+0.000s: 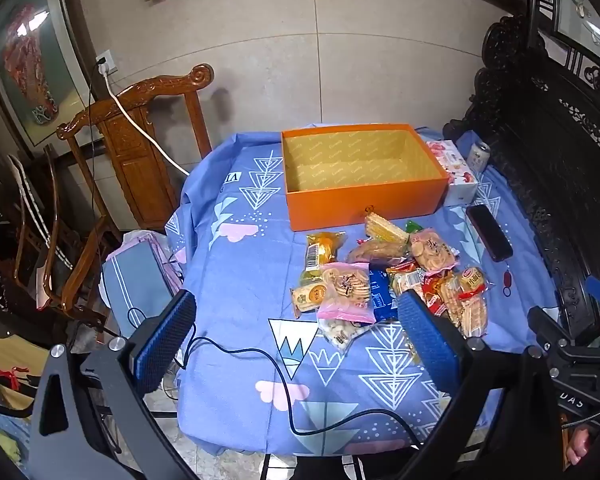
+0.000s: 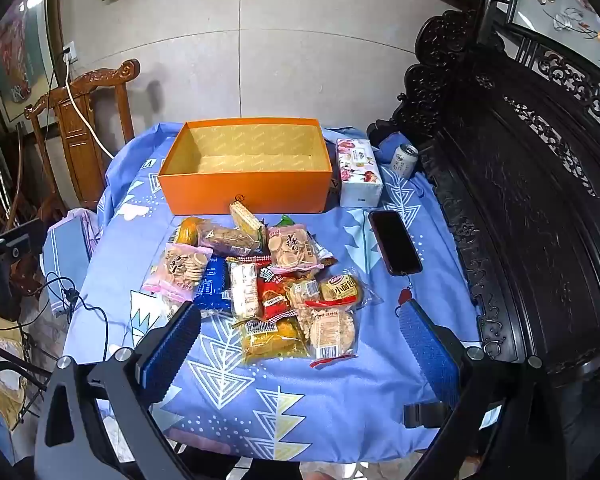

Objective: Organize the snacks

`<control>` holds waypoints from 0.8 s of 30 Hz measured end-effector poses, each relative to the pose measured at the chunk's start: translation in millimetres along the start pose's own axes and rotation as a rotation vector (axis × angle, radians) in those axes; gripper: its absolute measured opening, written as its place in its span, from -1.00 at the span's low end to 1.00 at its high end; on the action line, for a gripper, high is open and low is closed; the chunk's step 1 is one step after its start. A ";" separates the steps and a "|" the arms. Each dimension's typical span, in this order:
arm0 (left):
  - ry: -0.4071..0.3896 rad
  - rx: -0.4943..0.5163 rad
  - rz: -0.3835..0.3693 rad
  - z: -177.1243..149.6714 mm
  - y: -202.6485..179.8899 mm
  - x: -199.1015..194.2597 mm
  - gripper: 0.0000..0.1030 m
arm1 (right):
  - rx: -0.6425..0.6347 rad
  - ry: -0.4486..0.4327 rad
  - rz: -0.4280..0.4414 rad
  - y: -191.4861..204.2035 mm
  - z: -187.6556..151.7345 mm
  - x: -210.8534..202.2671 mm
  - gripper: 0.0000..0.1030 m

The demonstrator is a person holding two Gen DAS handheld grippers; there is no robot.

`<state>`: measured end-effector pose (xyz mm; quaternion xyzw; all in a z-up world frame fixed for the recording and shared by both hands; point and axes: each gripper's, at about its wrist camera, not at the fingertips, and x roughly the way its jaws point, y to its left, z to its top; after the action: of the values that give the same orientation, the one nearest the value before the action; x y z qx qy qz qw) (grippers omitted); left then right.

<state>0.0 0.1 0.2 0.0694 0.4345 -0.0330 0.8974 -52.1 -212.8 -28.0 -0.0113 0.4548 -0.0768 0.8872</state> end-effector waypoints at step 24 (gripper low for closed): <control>0.011 -0.008 -0.004 -5.6 0.8 6.5 0.92 | 0.000 0.003 0.004 1.9 1.6 3.8 0.93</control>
<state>-0.2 1.8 -8.2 0.0652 0.4396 -0.0326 0.8952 -48.4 -211.5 -30.3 -0.0101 0.4560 -0.0753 0.8867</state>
